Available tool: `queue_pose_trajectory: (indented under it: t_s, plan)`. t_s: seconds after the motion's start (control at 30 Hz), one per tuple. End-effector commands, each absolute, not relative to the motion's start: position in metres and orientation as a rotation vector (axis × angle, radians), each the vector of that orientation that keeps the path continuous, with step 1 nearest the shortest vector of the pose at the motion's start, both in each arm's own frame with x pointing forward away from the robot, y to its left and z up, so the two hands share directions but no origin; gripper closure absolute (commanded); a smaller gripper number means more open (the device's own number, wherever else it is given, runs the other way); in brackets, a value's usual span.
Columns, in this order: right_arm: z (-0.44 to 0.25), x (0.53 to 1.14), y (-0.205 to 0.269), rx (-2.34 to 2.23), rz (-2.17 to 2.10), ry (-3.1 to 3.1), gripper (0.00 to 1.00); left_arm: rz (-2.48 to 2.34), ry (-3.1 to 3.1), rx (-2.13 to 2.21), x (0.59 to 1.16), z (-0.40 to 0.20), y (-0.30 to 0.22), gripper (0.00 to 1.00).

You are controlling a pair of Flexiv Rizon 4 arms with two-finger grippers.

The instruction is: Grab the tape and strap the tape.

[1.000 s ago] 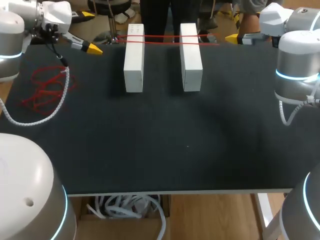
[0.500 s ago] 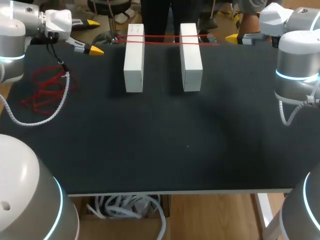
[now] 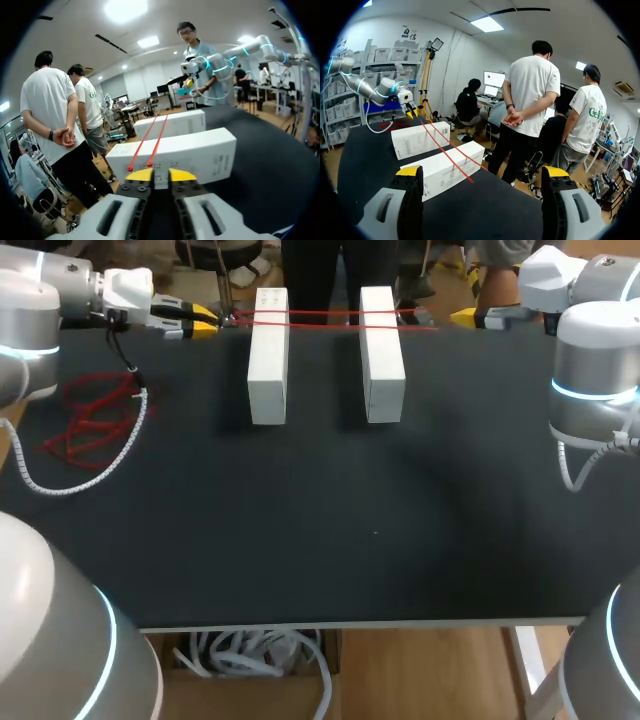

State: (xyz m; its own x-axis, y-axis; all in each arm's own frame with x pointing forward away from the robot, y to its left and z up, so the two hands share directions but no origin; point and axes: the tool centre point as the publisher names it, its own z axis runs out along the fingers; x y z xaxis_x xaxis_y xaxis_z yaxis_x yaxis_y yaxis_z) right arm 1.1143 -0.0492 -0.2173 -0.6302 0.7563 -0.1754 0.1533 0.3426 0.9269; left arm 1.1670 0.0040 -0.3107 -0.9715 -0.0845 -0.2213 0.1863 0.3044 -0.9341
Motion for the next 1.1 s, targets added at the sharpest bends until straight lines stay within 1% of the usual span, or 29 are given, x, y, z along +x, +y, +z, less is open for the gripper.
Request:
queue_pose_trajectory:
  t_s: [0.03,0.07,0.17,0.23,0.37,0.43,0.57,0.63,0.77,1.1]
  plan:
    - [-0.217,1.114,-0.049,0.792,1.291,2.009,0.00,-1.829,2.378,0.210,1.179,-0.318,0.002,0.85]
    - [-0.217,1.114,-0.049,0.792,1.291,2.009,0.00,-1.830,2.378,0.212,1.180,-0.318,0.002,0.85]
    - [-0.217,1.114,-0.049,0.792,1.291,2.009,0.00,-1.831,2.379,0.220,1.182,-0.317,0.002,0.75]
    - [-0.217,1.114,-0.049,0.792,1.291,2.009,0.00,-1.830,2.381,0.225,1.182,-0.316,0.001,0.77]
    - [-0.217,1.114,-0.049,0.792,1.291,2.009,0.00,-1.838,2.386,0.229,1.184,-0.316,-0.001,0.75]
    - [-0.217,1.114,-0.049,0.792,1.291,2.009,0.00,-1.842,2.388,0.231,1.185,-0.317,-0.001,0.79]
    - [-0.217,1.114,-0.049,0.792,1.291,2.009,0.00,-1.850,2.390,0.237,1.190,-0.316,-0.004,0.76]
    - [-0.217,1.114,-0.049,0.792,1.291,2.009,0.00,-1.853,2.391,0.243,1.192,-0.316,-0.005,0.76]
    - [-0.217,1.114,-0.049,0.792,1.291,2.009,0.00,-1.862,2.393,0.254,1.197,-0.316,-0.009,0.81]
    - [-0.217,1.114,-0.049,0.792,1.291,2.009,0.00,-1.890,2.386,0.267,1.201,-0.319,-0.020,0.86]
